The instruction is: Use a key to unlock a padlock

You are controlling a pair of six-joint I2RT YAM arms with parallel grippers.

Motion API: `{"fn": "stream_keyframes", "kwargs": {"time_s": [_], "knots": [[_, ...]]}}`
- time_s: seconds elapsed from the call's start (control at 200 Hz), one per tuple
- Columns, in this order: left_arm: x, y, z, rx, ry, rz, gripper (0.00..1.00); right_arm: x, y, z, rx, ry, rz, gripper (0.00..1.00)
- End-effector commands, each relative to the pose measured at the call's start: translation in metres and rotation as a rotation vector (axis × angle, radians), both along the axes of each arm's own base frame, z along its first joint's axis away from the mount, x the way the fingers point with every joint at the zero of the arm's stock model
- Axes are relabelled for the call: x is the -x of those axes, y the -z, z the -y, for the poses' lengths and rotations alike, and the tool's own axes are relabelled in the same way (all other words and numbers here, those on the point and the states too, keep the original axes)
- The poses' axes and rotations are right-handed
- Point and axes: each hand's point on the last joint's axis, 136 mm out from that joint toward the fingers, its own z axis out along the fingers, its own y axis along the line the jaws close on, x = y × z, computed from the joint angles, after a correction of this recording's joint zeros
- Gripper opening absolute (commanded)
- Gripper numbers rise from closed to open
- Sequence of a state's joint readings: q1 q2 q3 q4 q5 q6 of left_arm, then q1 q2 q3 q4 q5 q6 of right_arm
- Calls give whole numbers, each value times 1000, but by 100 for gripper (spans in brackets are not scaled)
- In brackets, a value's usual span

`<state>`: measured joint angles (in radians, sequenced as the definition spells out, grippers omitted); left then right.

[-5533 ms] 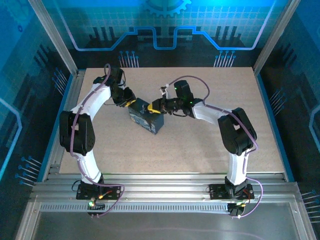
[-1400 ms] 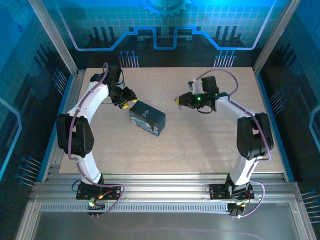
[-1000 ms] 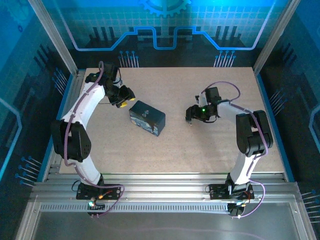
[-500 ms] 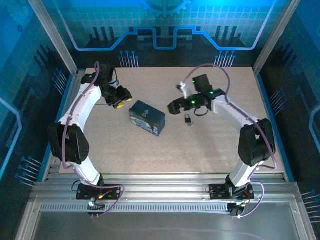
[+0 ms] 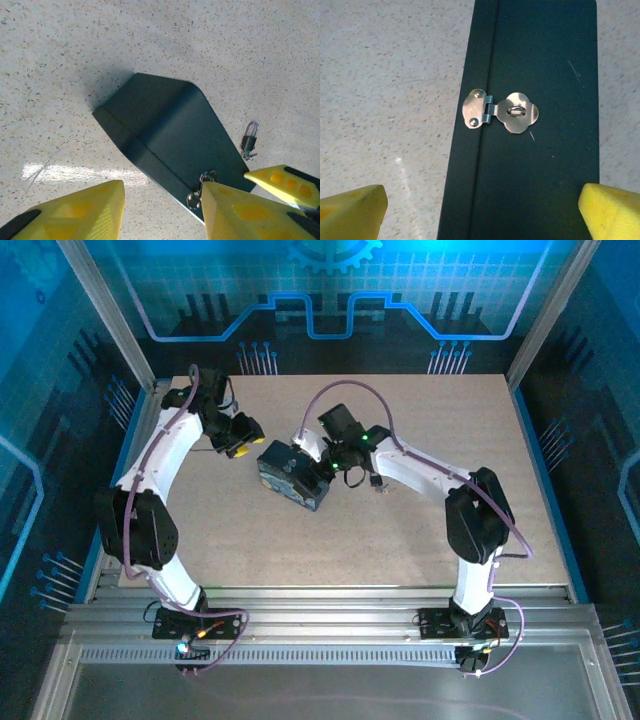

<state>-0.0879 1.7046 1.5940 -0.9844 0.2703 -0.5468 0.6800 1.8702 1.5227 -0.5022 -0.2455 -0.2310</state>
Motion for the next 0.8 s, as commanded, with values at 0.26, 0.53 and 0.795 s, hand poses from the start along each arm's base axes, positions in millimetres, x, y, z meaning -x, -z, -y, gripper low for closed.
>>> {"fn": "stream_keyframes", "kwargs": {"time_s": [0.26, 0.53, 0.795], "knots": [[9, -13, -5, 3, 3, 17, 45, -9, 22, 3, 93, 12, 38, 99], [8, -11, -6, 4, -1, 16, 45, -17, -33, -1, 12, 31, 145, 100], [8, -10, -5, 13, 0, 15, 45, -18, -14, -2, 45, 10, 106, 100]]}}
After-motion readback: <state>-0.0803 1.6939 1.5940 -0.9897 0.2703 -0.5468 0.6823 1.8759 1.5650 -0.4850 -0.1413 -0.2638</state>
